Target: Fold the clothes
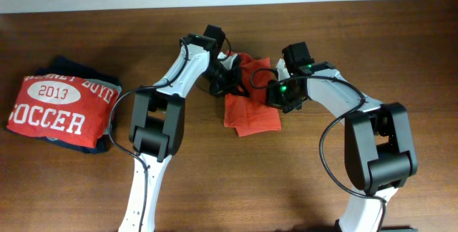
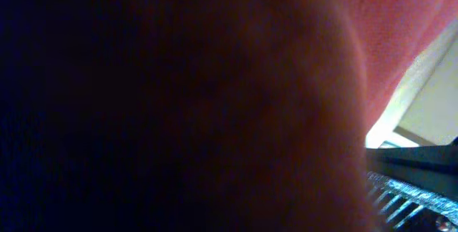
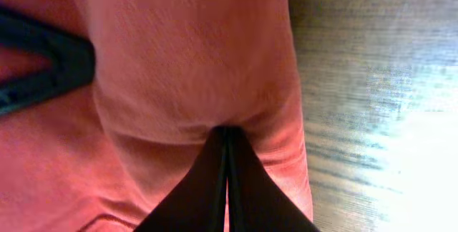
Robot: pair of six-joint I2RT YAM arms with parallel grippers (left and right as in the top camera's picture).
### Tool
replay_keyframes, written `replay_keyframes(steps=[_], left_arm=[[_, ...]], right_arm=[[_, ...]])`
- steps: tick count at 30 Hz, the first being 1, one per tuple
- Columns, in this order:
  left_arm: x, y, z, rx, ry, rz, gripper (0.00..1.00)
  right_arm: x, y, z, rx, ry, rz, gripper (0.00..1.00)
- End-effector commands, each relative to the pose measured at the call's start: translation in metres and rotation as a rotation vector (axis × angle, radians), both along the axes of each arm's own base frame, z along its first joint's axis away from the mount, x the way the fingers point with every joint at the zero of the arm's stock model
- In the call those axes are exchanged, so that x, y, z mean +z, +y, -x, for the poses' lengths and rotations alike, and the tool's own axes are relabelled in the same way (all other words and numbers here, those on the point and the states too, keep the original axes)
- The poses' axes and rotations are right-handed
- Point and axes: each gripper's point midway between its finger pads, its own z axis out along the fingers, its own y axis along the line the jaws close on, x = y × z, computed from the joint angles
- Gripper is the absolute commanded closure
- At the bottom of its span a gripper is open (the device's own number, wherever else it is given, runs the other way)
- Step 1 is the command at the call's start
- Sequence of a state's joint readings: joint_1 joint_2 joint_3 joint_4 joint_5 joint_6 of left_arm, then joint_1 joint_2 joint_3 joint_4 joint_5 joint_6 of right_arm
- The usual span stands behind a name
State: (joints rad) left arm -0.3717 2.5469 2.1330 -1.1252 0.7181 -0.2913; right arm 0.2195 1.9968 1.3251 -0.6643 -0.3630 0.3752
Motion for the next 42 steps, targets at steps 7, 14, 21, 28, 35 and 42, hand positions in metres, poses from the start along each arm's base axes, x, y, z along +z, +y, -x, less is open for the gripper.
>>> replay_keyframes(steps=[7,14,21,28,35,42], left_arm=[[0.036,0.066,-0.026,0.075,-0.122,-0.139,0.99],[0.162,0.127,-0.039,0.291,-0.324,-0.19,0.99],[0.279,0.22,-0.01,0.546,-0.571,-0.363,0.99],[0.307,0.323,0.018,0.794,-0.559,-0.442,0.99],[0.288,0.411,0.018,1.027,-0.501,-0.428,1.0],[0.226,0.456,0.027,1.15,-0.367,-0.293,1.0]], right_arm=[[0.071,-0.029,-0.003,0.046,-0.097,0.016,0.96],[0.166,-0.044,-0.016,0.01,-0.33,0.027,0.96],[0.196,-0.045,-0.012,0.005,-0.406,0.024,0.96],[0.195,-0.044,-0.011,0.007,-0.404,0.021,0.96],[0.193,-0.045,-0.007,0.008,-0.384,0.024,0.96],[0.192,-0.045,-0.006,0.008,-0.38,0.025,0.95]])
